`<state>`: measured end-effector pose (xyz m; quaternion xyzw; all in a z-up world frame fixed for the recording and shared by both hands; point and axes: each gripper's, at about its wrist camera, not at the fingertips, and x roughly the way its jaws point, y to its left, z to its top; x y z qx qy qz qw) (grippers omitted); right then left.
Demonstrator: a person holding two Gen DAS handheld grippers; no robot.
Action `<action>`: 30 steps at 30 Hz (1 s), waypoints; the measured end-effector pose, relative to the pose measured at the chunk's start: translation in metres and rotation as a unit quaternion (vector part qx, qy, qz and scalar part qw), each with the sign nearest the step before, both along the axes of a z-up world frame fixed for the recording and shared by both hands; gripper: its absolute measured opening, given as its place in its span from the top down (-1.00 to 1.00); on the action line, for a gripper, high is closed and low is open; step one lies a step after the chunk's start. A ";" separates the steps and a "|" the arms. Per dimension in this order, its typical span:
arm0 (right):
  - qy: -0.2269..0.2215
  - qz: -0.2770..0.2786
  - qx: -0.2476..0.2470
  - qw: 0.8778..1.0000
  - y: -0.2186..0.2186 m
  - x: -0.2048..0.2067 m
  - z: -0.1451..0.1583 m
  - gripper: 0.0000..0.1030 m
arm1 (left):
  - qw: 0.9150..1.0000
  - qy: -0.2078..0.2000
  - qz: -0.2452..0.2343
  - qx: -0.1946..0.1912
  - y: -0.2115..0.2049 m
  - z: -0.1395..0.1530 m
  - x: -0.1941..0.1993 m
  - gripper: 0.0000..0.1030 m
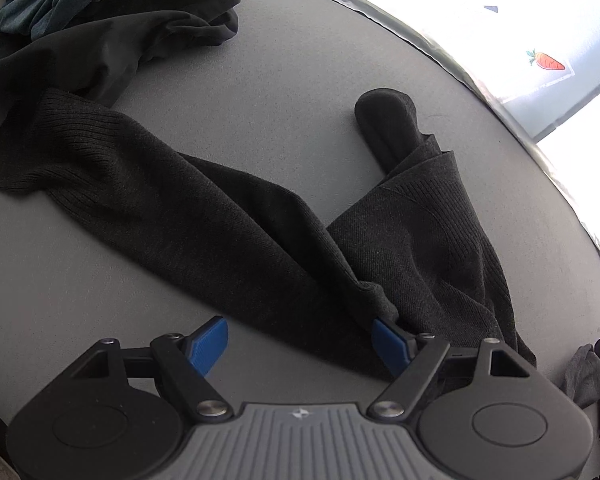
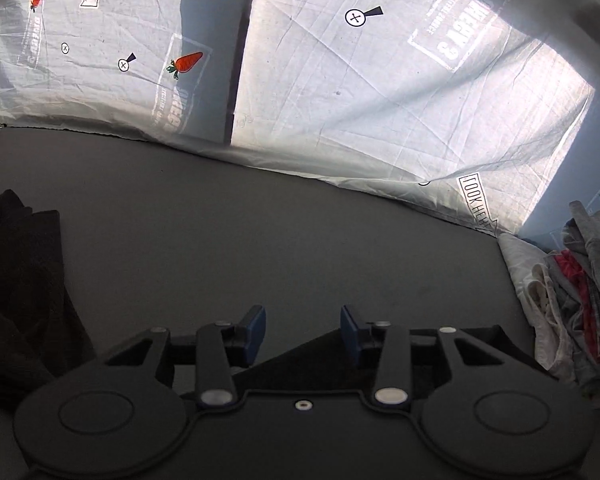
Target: Fold clothes
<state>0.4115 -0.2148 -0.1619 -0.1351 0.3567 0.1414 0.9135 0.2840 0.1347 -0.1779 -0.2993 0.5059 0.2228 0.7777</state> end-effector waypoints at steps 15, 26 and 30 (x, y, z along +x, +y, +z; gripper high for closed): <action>0.122 0.164 0.096 0.974 0.109 -0.041 -0.037 0.21 | 0.999 0.035 0.026 -0.022 0.016 -0.031 0.000 -0.63; 0.097 0.184 0.095 0.974 0.100 -0.021 -0.032 0.87 | 0.999 0.034 0.025 -0.021 0.014 -0.030 -0.002 -0.64; 0.033 0.090 0.145 0.985 0.058 0.018 0.005 0.88 | 0.999 0.036 0.024 -0.019 0.013 -0.030 -0.002 -0.64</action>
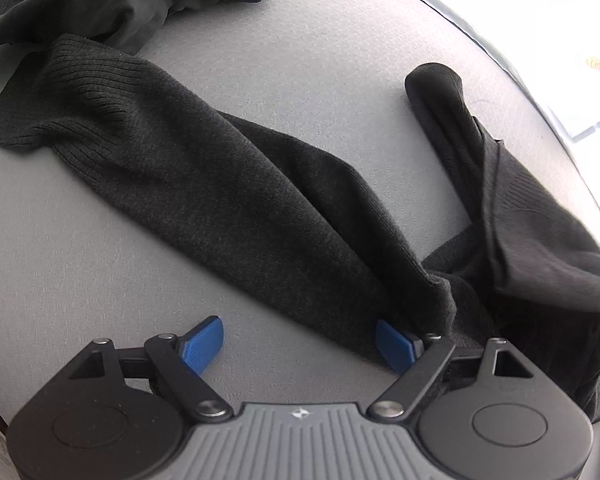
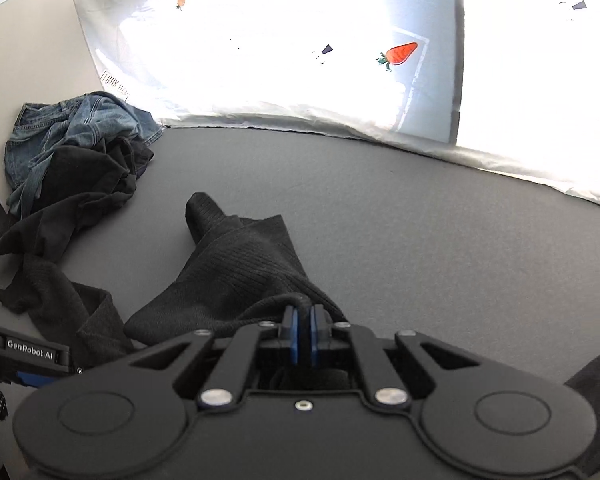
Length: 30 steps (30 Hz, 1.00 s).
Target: Fold clothes
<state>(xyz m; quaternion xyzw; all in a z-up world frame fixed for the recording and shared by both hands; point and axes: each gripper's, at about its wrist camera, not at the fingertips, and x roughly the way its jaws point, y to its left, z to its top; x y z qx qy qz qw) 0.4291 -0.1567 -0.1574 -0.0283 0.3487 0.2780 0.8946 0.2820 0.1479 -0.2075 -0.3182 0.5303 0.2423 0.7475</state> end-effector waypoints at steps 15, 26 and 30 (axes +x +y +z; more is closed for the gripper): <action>-0.049 -0.475 -0.105 0.872 -0.257 0.042 0.011 0.91 | 1.000 0.011 -0.015 0.015 -0.004 0.002 0.004 -0.64; 0.004 -0.446 -0.089 0.891 -0.243 0.003 -0.026 0.14 | 0.998 -0.065 0.015 0.006 0.016 0.007 0.021 -0.37; 0.007 -0.433 -0.085 0.897 -0.234 0.007 -0.028 0.14 | 0.997 -0.067 0.022 0.035 0.009 0.004 0.027 0.41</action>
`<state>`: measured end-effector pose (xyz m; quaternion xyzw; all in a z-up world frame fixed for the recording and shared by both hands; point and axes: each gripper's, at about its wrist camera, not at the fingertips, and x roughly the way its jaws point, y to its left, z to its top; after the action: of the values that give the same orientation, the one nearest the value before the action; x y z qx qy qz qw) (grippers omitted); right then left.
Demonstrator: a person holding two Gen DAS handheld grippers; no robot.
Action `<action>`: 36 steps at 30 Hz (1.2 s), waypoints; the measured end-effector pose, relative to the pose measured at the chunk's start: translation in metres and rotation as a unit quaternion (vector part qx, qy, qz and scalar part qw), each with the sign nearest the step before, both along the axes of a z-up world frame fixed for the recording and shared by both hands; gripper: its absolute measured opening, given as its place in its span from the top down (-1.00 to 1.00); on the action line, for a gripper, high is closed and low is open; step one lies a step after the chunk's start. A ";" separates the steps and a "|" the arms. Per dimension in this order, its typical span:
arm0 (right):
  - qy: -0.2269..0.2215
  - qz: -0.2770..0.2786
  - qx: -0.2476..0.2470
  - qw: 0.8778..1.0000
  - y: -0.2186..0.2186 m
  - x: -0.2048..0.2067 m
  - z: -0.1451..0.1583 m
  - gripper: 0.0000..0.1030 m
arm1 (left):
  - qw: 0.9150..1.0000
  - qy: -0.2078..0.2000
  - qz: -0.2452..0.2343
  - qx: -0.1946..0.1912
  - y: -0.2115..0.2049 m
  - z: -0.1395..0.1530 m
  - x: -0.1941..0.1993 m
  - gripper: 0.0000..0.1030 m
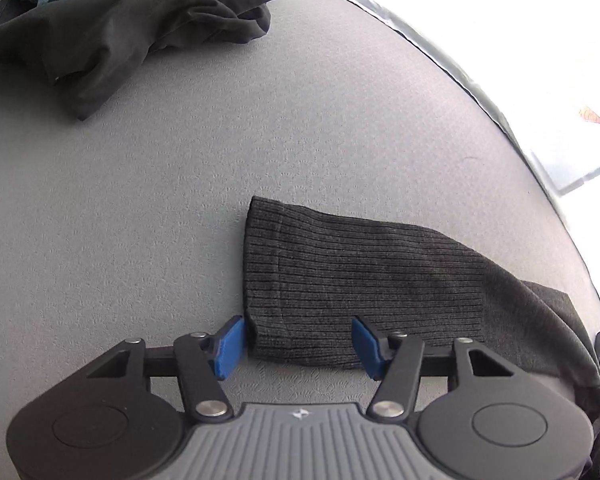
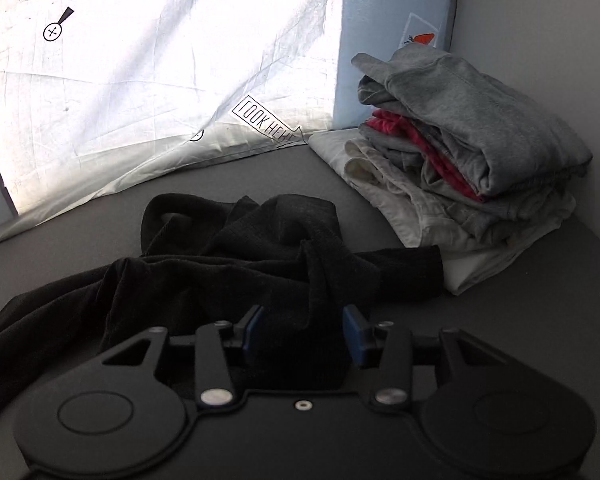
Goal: Fold clothes
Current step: 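Grasp the sweater cuff with the left gripper and lift it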
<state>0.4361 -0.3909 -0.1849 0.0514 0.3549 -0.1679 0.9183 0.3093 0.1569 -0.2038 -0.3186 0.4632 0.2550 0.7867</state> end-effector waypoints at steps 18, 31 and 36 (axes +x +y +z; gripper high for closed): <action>-0.030 0.093 -0.016 0.995 0.044 0.054 0.015 0.11 | 0.998 0.055 -0.038 0.000 -0.008 0.007 -0.056 0.57; 0.039 0.197 0.023 0.979 0.069 0.179 -0.027 0.02 | 0.998 0.060 -0.010 0.032 -0.005 0.003 -0.023 -0.06; 0.074 0.195 0.012 0.978 0.073 0.205 -0.047 0.24 | 0.994 0.077 -0.029 0.079 -0.013 0.001 -0.009 -0.05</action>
<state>0.6412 -0.3178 -0.2315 -0.0206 0.4274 0.0153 0.9037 0.3002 0.1442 -0.2029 -0.2218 0.5100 0.2918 0.7782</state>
